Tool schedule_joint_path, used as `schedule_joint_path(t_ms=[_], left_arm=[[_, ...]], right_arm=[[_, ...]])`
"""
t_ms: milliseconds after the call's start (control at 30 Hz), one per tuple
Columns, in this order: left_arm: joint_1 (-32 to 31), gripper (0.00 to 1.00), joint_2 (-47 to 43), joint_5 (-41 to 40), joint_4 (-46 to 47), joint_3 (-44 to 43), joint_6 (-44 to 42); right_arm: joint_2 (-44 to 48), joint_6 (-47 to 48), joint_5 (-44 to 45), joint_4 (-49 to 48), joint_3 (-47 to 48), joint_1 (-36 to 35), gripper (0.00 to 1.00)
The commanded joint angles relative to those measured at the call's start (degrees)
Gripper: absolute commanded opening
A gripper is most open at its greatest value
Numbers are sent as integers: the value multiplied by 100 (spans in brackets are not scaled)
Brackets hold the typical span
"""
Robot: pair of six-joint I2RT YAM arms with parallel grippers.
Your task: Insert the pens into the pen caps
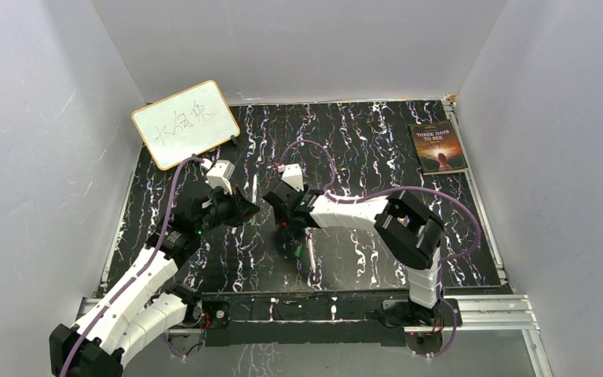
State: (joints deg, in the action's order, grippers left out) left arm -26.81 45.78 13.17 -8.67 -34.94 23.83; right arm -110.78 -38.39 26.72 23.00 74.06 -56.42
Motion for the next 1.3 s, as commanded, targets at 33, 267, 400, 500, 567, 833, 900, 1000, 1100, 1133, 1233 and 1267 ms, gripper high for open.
schedule_joint_path(t_ms=[33,267,400,500,567,833,900,1000,1100,1133,1233,1267], left_arm=[[13,0,-197,-20,112,-247,190],[9,0,-342,-78,2,-173,242],[8,0,-373,-69,32,-159,279],[9,0,-415,-78,-28,-158,264],[9,0,-449,-100,-99,-163,240],[9,0,-608,-165,-201,-120,240],[9,0,-622,-174,-224,-126,223],[8,0,-632,-168,-249,-135,205],[9,0,-648,-157,-243,-114,205],[9,0,-653,-149,-234,-108,209],[9,0,-686,-139,-247,-98,225],[10,0,-703,-139,-256,-101,228]], right_arm=[[502,25,176,-431,-344,-18,50],[544,-129,-104,-670,-595,-18,46],[427,-211,-217,-783,-610,-27,45],[419,-191,-220,-800,-559,-27,45],[371,-173,-220,-783,-495,-27,45],[170,-193,-288,-803,-360,-27,45],[174,-234,-290,-819,-336,-27,45],[280,-254,-282,-908,-322,-27,45],[361,-297,-281,-1004,-297,-27,45],[385,-331,-281,-1056,-288,-27,45],[384,-424,-266,-1164,-275,-27,46],[355,-458,-260,-1143,-247,-27,47]])
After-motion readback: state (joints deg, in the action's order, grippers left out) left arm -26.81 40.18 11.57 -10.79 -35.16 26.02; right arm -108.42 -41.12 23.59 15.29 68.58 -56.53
